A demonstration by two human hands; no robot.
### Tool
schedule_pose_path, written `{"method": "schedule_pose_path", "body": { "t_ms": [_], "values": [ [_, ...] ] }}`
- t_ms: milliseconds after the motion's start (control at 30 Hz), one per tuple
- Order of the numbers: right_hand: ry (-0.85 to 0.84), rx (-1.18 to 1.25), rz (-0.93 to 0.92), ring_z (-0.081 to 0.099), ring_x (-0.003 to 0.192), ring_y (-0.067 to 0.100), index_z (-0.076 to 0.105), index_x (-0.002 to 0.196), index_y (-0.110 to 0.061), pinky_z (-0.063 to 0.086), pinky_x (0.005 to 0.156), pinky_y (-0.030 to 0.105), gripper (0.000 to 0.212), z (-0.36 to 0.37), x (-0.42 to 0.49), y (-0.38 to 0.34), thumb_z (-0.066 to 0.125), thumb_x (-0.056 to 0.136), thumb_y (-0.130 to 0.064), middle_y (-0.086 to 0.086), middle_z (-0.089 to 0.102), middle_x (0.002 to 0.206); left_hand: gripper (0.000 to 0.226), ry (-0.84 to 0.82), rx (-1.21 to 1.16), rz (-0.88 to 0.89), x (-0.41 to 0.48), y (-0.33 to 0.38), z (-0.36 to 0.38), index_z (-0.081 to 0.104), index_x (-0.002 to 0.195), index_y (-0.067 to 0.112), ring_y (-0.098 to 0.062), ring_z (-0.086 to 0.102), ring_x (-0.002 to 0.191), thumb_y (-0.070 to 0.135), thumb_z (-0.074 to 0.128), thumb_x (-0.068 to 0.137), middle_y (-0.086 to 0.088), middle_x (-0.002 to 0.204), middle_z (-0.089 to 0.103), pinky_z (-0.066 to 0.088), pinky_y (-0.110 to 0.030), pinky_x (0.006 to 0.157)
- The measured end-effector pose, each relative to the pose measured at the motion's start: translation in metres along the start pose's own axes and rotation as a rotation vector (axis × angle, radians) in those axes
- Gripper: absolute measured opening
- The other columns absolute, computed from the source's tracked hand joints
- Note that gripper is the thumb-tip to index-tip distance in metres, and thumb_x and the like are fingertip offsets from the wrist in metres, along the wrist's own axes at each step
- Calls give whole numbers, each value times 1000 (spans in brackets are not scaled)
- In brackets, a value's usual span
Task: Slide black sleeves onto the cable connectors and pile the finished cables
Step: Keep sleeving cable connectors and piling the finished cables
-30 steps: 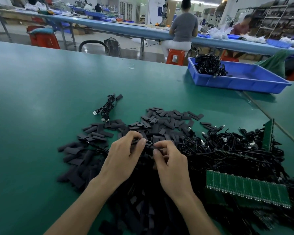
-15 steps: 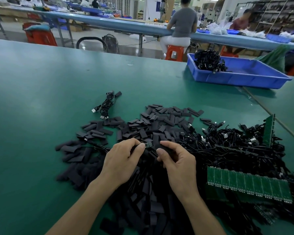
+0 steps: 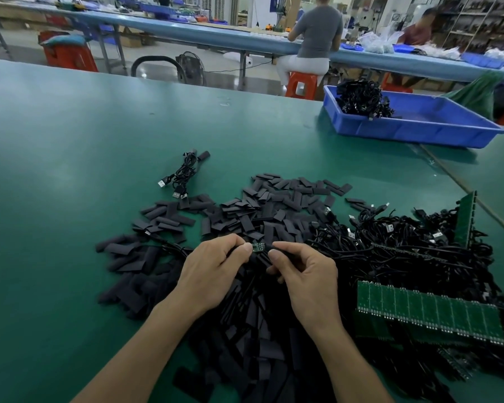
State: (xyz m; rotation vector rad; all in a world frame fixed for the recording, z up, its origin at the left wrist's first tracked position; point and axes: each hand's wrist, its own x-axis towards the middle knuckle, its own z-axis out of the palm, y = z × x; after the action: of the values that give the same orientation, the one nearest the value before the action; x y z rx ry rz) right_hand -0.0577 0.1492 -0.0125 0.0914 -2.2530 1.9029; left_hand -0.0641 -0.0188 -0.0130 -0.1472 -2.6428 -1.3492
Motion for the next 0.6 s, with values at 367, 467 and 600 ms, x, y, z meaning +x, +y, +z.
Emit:
{"method": "schedule_pose_path", "body": {
  "t_ms": [367, 467, 600],
  "values": [
    [-105, 45, 51, 68, 62, 9, 75, 95, -28, 51, 58, 18, 23, -8, 5, -4, 79, 83, -9, 0, 74, 72, 29, -115, -150, 34, 2, -1, -8, 55, 72, 27, -5, 34, 45, 46, 45, 92, 14, 50, 39, 27, -28, 54],
    [-227, 57, 69, 67, 61, 10, 75, 95, -24, 51, 58, 19, 23, -16, 7, -8, 79, 82, -5, -2, 74, 71, 31, -128, -148, 49, 3, -1, -10, 57, 72, 26, -5, 37, 48, 45, 45, 93, 15, 52, 43, 29, -30, 56],
    [-286, 46, 66, 67, 60, 11, 74, 98, -20, 52, 58, 19, 22, -21, 9, -12, 79, 82, -5, -1, 73, 68, 32, -121, -82, 106, 4, 1, -11, 55, 72, 25, -4, 45, 57, 43, 42, 95, 18, 61, 51, 34, -31, 60]
  ]
}}
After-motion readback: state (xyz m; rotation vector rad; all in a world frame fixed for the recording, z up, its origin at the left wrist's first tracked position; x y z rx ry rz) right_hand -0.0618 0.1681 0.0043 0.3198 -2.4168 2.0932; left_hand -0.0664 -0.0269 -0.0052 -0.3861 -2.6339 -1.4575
